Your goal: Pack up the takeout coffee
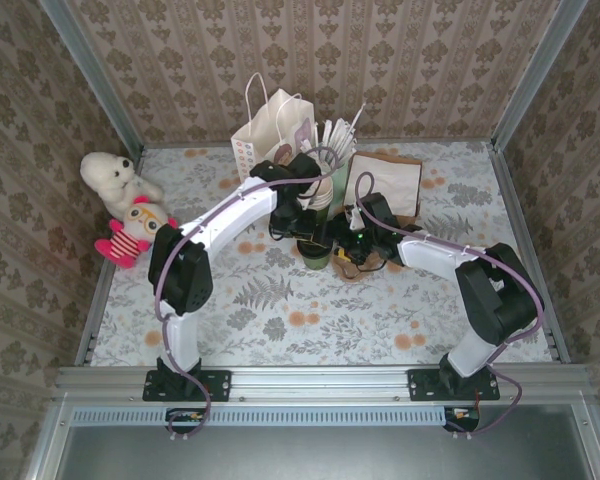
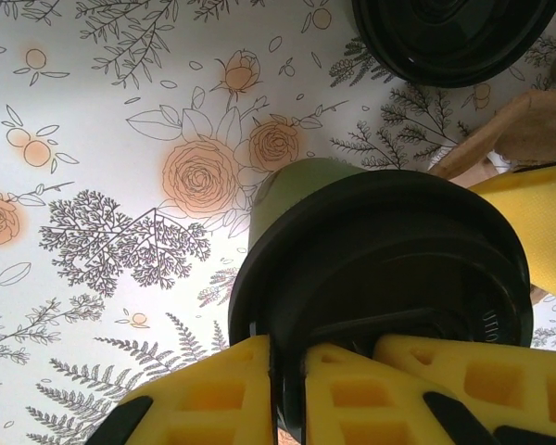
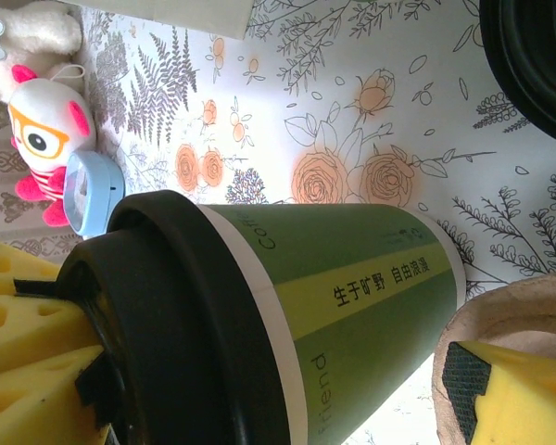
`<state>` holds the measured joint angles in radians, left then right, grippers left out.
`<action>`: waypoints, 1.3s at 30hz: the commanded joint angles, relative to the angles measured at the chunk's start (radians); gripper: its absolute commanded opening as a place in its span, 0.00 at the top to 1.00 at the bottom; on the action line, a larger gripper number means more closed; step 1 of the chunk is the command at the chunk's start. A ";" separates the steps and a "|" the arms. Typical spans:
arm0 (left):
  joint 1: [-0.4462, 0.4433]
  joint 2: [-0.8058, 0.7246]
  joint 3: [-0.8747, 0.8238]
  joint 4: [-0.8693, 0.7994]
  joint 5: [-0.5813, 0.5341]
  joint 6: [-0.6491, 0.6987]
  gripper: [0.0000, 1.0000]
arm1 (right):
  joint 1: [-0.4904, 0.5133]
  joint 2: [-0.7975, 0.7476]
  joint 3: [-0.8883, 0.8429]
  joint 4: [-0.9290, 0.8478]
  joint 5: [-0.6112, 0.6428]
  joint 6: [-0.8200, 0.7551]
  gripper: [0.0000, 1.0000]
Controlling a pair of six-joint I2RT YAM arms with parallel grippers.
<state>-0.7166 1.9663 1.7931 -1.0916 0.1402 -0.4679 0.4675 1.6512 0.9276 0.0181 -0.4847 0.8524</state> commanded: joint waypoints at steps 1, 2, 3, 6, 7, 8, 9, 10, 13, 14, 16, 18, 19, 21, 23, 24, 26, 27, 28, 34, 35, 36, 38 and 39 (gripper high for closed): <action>-0.001 -0.070 -0.019 0.049 0.105 -0.013 0.85 | 0.011 0.003 0.005 -0.091 0.037 -0.006 0.08; 0.002 -0.076 -0.025 0.051 0.109 -0.015 0.84 | 0.011 0.000 0.004 -0.095 0.041 -0.007 0.08; 0.005 -0.082 -0.032 0.054 0.111 -0.017 0.84 | 0.011 -0.001 0.005 -0.100 0.043 -0.011 0.08; 0.019 -0.103 -0.056 0.069 0.125 -0.027 0.84 | 0.011 -0.003 0.010 -0.111 0.044 -0.017 0.08; 0.024 -0.112 -0.069 0.080 0.132 -0.033 0.83 | 0.010 -0.003 0.010 -0.114 0.046 -0.016 0.08; 0.027 -0.119 -0.078 0.091 0.142 -0.037 0.83 | 0.011 -0.005 0.011 -0.115 0.046 -0.017 0.08; 0.033 -0.128 -0.089 0.104 0.154 -0.043 0.82 | 0.011 -0.007 0.011 -0.117 0.046 -0.017 0.08; 0.037 -0.139 -0.101 0.120 0.167 -0.049 0.82 | 0.010 -0.009 0.013 -0.117 0.047 -0.019 0.08; 0.049 -0.164 -0.129 0.161 0.204 -0.062 0.81 | 0.010 -0.015 0.021 -0.126 0.046 -0.023 0.08; 0.054 -0.170 -0.133 0.164 0.205 -0.065 0.81 | 0.010 -0.016 0.025 -0.130 0.045 -0.027 0.08; 0.062 -0.185 -0.145 0.160 0.194 -0.070 0.81 | 0.010 -0.019 0.036 -0.143 0.042 -0.033 0.08; 0.073 -0.218 -0.172 0.164 0.165 -0.083 0.80 | 0.011 -0.026 0.044 -0.151 0.041 -0.036 0.08; 0.077 -0.243 -0.197 0.176 0.146 -0.092 0.78 | 0.010 -0.031 0.050 -0.158 0.041 -0.039 0.07; 0.089 -0.301 -0.257 0.211 0.112 -0.108 0.70 | 0.011 -0.042 0.062 -0.172 0.038 -0.045 0.07; 0.102 -0.362 -0.331 0.254 0.067 -0.126 0.62 | 0.012 -0.054 0.078 -0.195 0.042 -0.057 0.06; 0.111 -0.389 -0.372 0.275 0.043 -0.140 0.59 | 0.014 -0.060 0.090 -0.212 0.048 -0.065 0.06; 0.134 -0.430 -0.438 0.305 0.012 -0.168 0.52 | 0.017 -0.072 0.113 -0.249 0.065 -0.079 0.05; 0.142 -0.447 -0.470 0.318 -0.007 -0.185 0.46 | 0.021 -0.078 0.123 -0.266 0.074 -0.086 0.04; 0.150 -0.457 -0.498 0.331 -0.025 -0.200 0.40 | 0.023 -0.082 0.135 -0.287 0.087 -0.090 0.03; 0.164 -0.459 -0.591 0.368 -0.142 -0.270 0.08 | 0.060 -0.086 0.204 -0.386 0.184 -0.116 0.00; 0.164 -0.454 -0.603 0.376 -0.146 -0.278 0.01 | 0.069 -0.081 0.219 -0.402 0.202 -0.125 0.00; 0.165 -0.446 -0.613 0.386 -0.149 -0.289 0.00 | 0.080 -0.073 0.240 -0.423 0.219 -0.140 0.00; 0.166 -0.428 -0.627 0.405 -0.145 -0.304 0.00 | 0.099 -0.052 0.283 -0.472 0.263 -0.168 0.00; 0.166 -0.420 -0.638 0.416 -0.142 -0.313 0.00 | 0.108 -0.041 0.308 -0.506 0.288 -0.180 0.00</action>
<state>-0.5552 1.5223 1.1782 -0.7223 0.0353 -0.7319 0.5541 1.5917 1.1679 -0.3706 -0.2939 0.7280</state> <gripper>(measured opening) 0.992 0.999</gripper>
